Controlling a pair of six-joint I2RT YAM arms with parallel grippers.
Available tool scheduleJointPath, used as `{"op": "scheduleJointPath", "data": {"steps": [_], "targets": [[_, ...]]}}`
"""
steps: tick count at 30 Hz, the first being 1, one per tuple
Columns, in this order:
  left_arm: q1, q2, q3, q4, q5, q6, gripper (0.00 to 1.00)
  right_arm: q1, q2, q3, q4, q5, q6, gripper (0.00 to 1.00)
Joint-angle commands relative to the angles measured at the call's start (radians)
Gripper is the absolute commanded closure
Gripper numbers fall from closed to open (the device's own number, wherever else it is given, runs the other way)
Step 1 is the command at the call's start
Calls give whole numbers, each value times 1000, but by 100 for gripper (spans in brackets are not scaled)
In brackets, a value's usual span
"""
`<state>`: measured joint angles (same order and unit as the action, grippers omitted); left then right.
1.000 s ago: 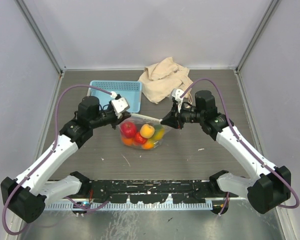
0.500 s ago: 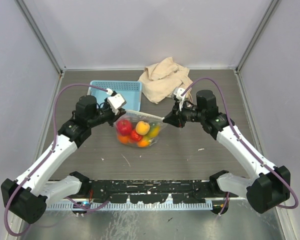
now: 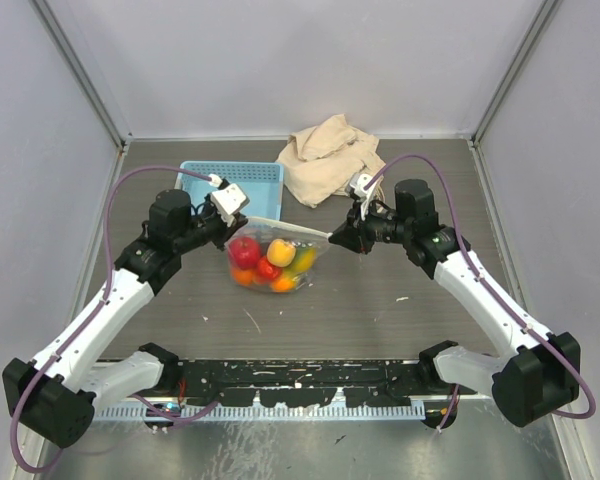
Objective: Open the zip-top bag and remove the fake food
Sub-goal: Unzip the zipper food storage bag at the center of the board.
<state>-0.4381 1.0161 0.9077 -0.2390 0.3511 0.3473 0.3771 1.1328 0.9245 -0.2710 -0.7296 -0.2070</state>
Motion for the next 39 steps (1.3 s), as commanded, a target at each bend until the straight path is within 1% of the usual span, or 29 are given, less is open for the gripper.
{"op": "scheduleJointPath", "data": {"steps": [1,7,8,9,10,13,14,16,18,19,21,23,27,30,34,39], "targets": [[18,-26,4,63,-49,-10,100,-12,-10,10,-3,30,8,99],[19,-18,6,62,-32,-16,100,-15,-13,10,-5,35,9,99],[19,-19,6,62,-14,-15,100,-16,-13,11,-5,28,8,97],[20,-21,5,63,20,-9,100,-16,-12,12,-3,15,8,89],[19,-24,3,65,76,-1,100,-17,-13,12,2,-10,11,75],[17,-42,-16,102,291,23,100,-16,-24,7,62,-119,43,41],[13,-47,-24,110,335,32,100,-16,-33,2,94,-145,64,36],[-2,-50,-29,92,378,64,100,-15,-59,-9,174,-171,119,27],[-17,-46,-23,55,398,96,100,-14,-78,-17,249,-187,167,21],[-23,-43,-20,44,406,104,100,-14,-81,-18,288,-194,197,20],[-27,-39,-17,31,421,114,100,-11,-70,-15,355,-200,249,20],[-29,-38,-17,25,428,119,100,6,-36,10,366,-183,277,20],[-30,-39,-20,21,430,124,100,59,40,88,266,-100,230,23],[-32,-37,-20,21,430,124,100,117,67,117,217,-26,185,26],[-33,-33,-19,20,431,122,100,174,108,147,153,57,134,32],[-37,-33,-19,21,429,122,100,193,151,171,120,87,115,43]]}}
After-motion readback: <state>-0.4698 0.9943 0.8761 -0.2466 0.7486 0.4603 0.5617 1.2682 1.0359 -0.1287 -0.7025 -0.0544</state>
